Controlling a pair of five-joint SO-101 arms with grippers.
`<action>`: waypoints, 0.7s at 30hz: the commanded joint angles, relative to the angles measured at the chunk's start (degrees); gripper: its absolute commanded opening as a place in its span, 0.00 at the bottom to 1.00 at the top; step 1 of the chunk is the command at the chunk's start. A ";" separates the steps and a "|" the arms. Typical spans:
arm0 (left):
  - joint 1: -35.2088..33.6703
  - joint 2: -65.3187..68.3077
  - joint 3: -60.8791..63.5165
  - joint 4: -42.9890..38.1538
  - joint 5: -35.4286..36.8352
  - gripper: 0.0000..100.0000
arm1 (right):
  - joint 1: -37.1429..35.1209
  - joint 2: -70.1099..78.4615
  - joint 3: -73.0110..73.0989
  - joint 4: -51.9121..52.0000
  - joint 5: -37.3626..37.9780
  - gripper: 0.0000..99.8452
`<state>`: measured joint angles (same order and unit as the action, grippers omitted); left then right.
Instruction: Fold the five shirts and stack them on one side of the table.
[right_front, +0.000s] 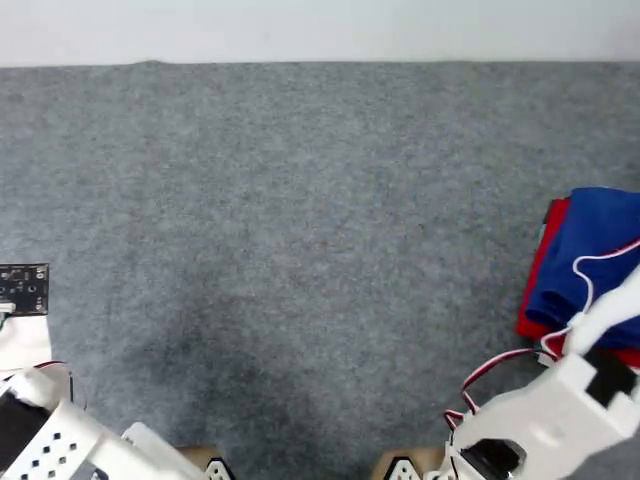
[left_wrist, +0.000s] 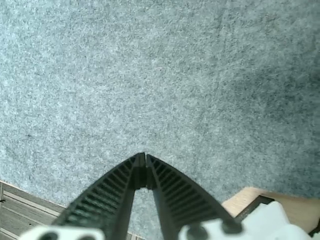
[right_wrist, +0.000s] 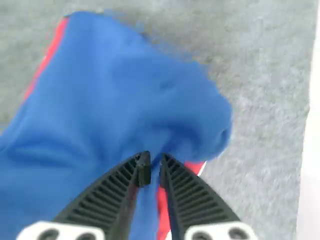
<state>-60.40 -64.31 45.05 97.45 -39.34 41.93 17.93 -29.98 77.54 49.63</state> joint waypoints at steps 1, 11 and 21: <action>0.26 -0.53 -0.22 -1.05 -0.26 0.00 | 0.84 1.98 -2.99 -6.81 0.79 0.01; 0.26 -0.53 -0.13 -1.14 -0.26 0.00 | 1.89 15.52 -3.69 -25.71 7.30 0.01; 0.26 -0.53 -0.13 -1.14 -0.26 0.00 | -1.10 1.54 -10.81 1.63 7.12 0.01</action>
<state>-60.40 -64.31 45.05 97.27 -39.34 42.37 26.73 -37.36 70.07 56.13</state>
